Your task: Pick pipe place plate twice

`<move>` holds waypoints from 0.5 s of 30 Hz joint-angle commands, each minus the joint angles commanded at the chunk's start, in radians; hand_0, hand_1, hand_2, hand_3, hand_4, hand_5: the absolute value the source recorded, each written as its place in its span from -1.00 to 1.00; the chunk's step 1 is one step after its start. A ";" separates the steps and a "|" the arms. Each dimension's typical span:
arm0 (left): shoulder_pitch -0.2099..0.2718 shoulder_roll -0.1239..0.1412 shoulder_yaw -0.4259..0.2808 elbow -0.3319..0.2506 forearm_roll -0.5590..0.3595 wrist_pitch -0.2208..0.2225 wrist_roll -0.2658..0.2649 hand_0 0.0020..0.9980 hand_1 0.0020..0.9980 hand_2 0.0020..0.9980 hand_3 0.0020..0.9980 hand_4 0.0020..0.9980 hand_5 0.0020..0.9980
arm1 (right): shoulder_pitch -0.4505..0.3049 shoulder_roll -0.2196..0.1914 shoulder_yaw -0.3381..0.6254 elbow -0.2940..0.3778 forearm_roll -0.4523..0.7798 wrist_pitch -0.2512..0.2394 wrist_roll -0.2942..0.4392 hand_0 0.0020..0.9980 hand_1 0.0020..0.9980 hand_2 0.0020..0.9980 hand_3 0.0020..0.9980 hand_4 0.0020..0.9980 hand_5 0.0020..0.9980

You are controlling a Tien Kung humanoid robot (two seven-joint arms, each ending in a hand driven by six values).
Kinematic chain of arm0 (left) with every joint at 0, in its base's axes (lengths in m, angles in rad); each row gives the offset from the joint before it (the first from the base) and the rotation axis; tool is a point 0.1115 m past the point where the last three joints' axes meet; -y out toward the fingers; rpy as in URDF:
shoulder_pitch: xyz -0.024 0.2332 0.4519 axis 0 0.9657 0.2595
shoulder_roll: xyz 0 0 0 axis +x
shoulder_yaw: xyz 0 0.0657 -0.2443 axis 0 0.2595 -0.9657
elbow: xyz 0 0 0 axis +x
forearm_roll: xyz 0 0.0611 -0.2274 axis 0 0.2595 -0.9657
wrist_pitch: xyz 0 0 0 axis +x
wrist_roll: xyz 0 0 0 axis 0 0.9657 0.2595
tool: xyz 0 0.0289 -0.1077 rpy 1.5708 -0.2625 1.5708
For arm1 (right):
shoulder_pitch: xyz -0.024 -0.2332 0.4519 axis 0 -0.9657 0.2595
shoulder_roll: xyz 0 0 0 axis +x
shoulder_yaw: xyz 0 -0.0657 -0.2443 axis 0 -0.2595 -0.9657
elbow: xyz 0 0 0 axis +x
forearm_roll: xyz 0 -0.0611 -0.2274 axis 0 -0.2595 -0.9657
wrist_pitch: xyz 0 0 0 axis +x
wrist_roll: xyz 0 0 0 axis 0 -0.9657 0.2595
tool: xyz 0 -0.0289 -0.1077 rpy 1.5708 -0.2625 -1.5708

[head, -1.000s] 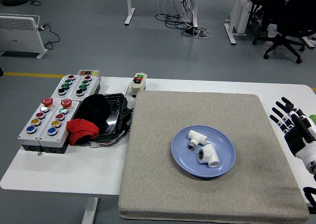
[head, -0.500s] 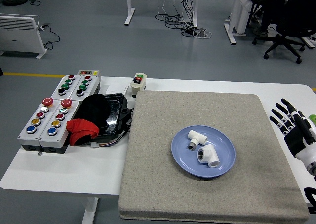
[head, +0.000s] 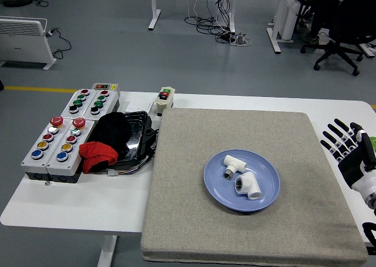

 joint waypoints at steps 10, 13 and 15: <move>-0.001 0.000 0.001 0.000 -0.001 0.000 0.000 0.25 0.19 0.22 0.23 -0.39 1.00 | 0.000 0.001 -0.002 0.003 -0.001 -0.006 -0.002 0.77 0.61 0.60 0.50 0.00 1.00; 0.000 0.000 0.000 0.000 0.000 0.000 0.000 0.25 0.19 0.22 0.23 -0.39 1.00 | -0.001 0.001 -0.001 0.003 0.001 -0.008 -0.001 0.77 0.61 0.60 0.50 0.00 1.00; 0.000 0.000 -0.001 0.001 0.000 0.000 0.001 0.25 0.19 0.22 0.23 -0.39 1.00 | -0.002 0.000 -0.002 0.003 0.002 -0.009 0.000 0.77 0.61 0.60 0.50 0.00 1.00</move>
